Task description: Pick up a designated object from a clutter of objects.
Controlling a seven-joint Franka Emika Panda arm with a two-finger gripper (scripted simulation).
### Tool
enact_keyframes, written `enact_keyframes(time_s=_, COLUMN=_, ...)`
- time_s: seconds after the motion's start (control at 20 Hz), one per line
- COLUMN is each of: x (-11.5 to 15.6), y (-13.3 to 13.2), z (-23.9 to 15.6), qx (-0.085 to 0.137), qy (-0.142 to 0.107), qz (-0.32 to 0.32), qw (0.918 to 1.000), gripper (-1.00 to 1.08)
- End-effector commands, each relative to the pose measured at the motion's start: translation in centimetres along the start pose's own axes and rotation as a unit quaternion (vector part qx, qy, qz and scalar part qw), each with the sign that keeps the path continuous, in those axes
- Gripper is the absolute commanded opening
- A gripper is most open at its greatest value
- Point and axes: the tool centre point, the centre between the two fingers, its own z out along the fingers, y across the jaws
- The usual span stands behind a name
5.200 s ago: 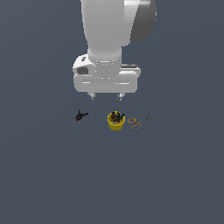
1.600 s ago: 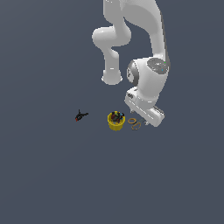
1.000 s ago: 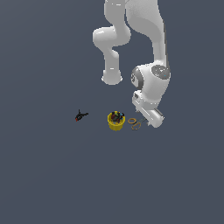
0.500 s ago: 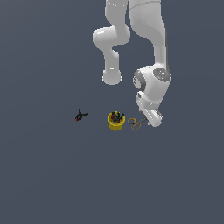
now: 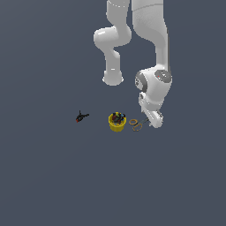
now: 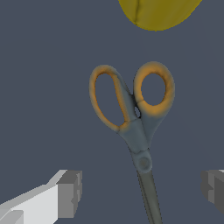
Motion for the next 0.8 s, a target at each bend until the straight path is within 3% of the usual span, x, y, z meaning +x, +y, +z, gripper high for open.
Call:
enact_keyframes(time_s=0.0, x=0.0, y=0.0, z=0.0, qx=0.0, qy=0.0, qz=0.0, qw=1.0, gripper=1.0)
enact_keyframes(time_s=0.75, x=0.0, y=0.1, z=4.7, qx=0.0, qy=0.0, qz=0.001, qw=1.0, gripper=1.0)
